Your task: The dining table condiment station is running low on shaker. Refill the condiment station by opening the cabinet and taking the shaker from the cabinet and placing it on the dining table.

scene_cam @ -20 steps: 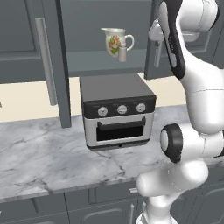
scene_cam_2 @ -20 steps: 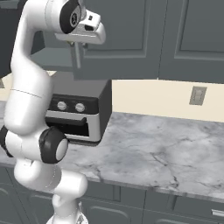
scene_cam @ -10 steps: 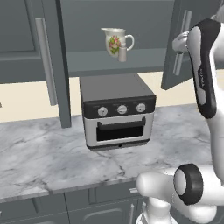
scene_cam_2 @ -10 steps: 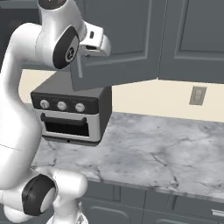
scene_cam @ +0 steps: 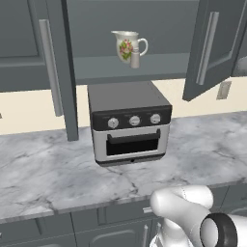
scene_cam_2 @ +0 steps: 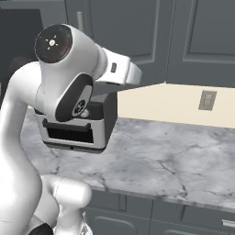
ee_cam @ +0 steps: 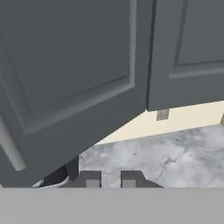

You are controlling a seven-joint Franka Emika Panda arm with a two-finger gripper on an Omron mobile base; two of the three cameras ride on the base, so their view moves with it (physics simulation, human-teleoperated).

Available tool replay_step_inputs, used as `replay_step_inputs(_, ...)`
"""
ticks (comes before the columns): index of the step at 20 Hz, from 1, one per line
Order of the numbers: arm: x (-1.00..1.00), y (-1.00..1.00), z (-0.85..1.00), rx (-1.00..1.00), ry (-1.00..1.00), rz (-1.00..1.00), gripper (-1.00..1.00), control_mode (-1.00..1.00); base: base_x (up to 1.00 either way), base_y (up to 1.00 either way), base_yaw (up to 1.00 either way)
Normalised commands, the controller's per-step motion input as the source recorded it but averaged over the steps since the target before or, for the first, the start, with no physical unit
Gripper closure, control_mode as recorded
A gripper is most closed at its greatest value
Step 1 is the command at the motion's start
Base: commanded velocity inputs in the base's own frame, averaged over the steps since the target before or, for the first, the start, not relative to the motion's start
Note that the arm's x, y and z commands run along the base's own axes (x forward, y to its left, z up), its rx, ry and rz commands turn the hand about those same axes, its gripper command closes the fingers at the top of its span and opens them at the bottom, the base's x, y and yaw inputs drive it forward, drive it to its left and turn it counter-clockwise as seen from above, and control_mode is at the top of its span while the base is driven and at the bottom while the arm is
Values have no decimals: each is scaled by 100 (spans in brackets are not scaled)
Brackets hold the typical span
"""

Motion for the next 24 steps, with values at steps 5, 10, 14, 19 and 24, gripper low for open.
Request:
replay_step_inputs(5,-100,70,1,0,-19,-3,-100,-100,0,0,0)
replay_step_inputs(10,-79,100,1,0,-17,0,-100,-100,0,0,0)
replay_step_inputs(14,-14,100,0,0,-2,-5,-100,-100,0,0,0)
replay_step_inputs(19,34,100,0,-2,-6,-14,-100,-100,0,0,0)
replay_step_inputs(24,76,82,0,-14,-6,-24,-100,-100,0,0,0)
